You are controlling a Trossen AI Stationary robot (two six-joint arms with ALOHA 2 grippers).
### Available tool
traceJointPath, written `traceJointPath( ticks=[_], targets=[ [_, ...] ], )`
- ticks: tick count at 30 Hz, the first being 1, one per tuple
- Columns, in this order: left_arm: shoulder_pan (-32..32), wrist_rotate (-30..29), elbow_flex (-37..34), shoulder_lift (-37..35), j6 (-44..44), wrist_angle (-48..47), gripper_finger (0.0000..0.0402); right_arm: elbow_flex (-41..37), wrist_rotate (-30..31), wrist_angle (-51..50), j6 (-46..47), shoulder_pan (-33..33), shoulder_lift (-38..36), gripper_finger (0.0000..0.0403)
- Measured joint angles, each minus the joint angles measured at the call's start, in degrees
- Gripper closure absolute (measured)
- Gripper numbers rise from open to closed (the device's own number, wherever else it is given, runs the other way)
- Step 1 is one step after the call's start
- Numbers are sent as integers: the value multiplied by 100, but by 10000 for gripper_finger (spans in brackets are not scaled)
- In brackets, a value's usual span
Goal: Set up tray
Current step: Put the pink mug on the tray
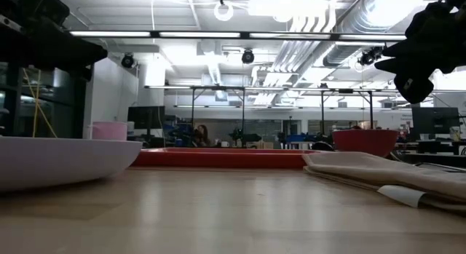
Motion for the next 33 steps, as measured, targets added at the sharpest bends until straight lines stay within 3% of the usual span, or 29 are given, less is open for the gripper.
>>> traceJointPath(
  ticks=[8,12,18,26,33],
  targets=[
    [0,3,0,0,-75,39,316,-2,1,1,-2,0,-1,320],
    [0,18,-1,0,-826,189,316,0,-1,1,-2,1,0,320],
    [0,20,4,2,-2076,1656,316,0,6,1,-2,1,-1,320],
    [0,-176,222,-2,-1495,4085,316,-2,456,139,-2,-1,0,320],
    [0,-625,320,-2,-1142,4528,316,-2,532,184,-170,0,-1,320]
  ],
)
